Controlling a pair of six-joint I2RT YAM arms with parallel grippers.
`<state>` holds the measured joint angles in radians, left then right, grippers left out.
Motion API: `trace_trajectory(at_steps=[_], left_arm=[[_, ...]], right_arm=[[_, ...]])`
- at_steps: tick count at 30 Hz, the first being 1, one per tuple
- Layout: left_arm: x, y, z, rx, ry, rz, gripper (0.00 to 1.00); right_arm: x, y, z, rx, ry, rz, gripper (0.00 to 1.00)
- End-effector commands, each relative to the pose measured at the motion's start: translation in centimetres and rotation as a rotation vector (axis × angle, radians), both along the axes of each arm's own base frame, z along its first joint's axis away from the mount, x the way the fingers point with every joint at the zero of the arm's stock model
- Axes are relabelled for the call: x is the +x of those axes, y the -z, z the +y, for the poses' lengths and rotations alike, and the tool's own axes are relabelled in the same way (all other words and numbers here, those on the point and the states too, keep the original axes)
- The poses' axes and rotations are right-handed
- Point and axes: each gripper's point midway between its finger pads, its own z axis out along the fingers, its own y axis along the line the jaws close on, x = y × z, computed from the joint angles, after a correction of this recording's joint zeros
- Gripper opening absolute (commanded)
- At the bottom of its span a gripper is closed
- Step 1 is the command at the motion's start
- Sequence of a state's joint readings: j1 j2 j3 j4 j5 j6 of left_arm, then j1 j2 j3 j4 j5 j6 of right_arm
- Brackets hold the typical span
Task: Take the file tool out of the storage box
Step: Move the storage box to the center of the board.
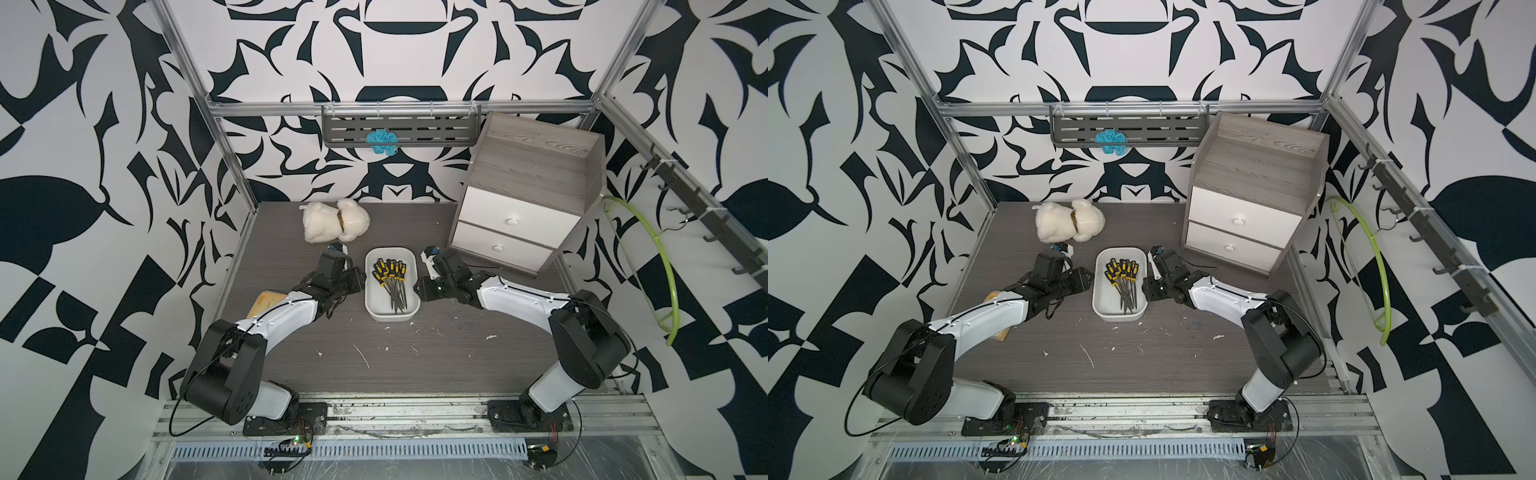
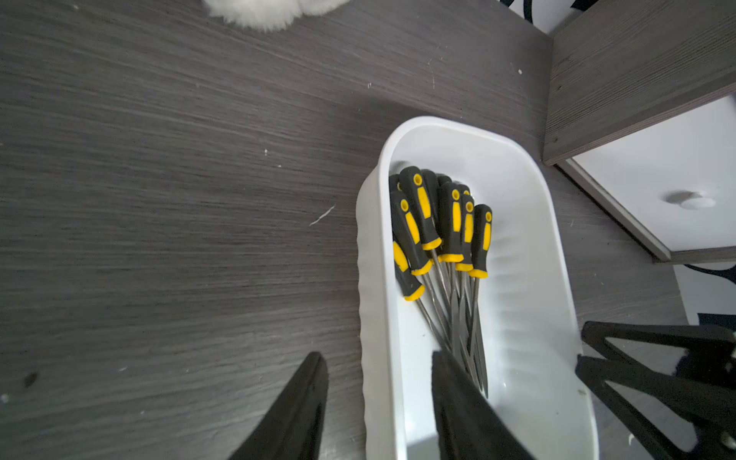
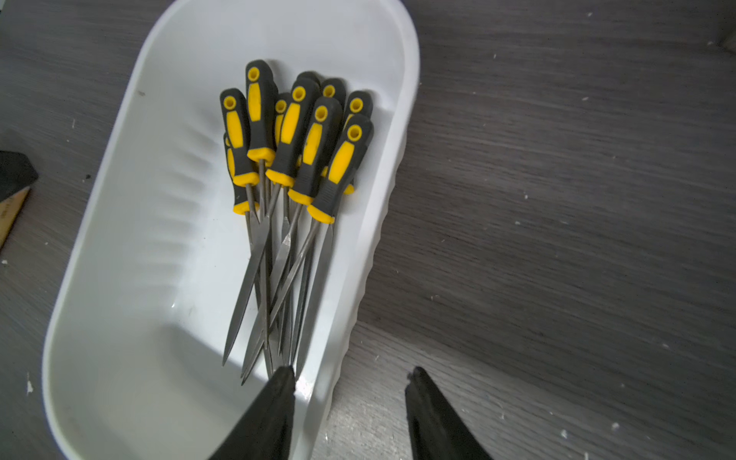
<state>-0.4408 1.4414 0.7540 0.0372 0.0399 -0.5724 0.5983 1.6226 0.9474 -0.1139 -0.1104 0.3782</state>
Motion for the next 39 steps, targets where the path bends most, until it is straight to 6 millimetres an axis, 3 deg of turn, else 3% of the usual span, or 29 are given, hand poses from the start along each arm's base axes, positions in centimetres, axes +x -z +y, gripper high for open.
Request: trace_trajectory(at_steps=[1, 4, 11, 17, 23, 25, 30, 34, 39], left_arm=[[0.1, 0.3, -1.0, -0.014, 0.043, 0.028, 0.48], [0.1, 1.0, -1.5, -0.009, 0.056, 0.051, 0.44], [-1.0, 2.0, -1.6, 0.000, 0.080, 0.096, 0.22], [-3.0, 3.3, -1.8, -0.040, 0.102, 0.161, 0.17], [-4.6, 2.9, -1.1, -0.045, 0.102, 0.150, 0.13], [-5.1, 2.8, -1.3, -0.063, 0.116, 0.156, 0.07], [-5.3, 4.0, -1.0, -0.029, 0.110, 0.185, 0.18], [-5.3, 3.8, -1.7, -0.074, 0.119, 0.188, 0.22], [-5.3, 3.2, -1.6, -0.080, 0.115, 0.170, 0.29]], right_arm=[[0.9, -1.9, 0.7, 0.007, -0.008, -0.047, 0.47], [0.9, -1.3, 1.0, 0.010, -0.017, -0.029, 0.41], [-0.3, -1.1, 1.8, 0.046, -0.043, 0.010, 0.34], [-2.5, -0.6, 1.9, 0.062, -0.054, 0.058, 0.29], [-3.5, -1.6, 1.8, 0.098, -0.050, 0.051, 0.28], [-3.8, -1.3, 2.1, 0.112, -0.056, 0.077, 0.24], [-5.1, -0.2, 3.0, 0.113, -0.071, 0.115, 0.24], [-4.4, -0.1, 1.7, 0.031, -0.046, 0.074, 0.24], [-4.0, -0.1, 1.8, 0.019, -0.041, 0.065, 0.27]])
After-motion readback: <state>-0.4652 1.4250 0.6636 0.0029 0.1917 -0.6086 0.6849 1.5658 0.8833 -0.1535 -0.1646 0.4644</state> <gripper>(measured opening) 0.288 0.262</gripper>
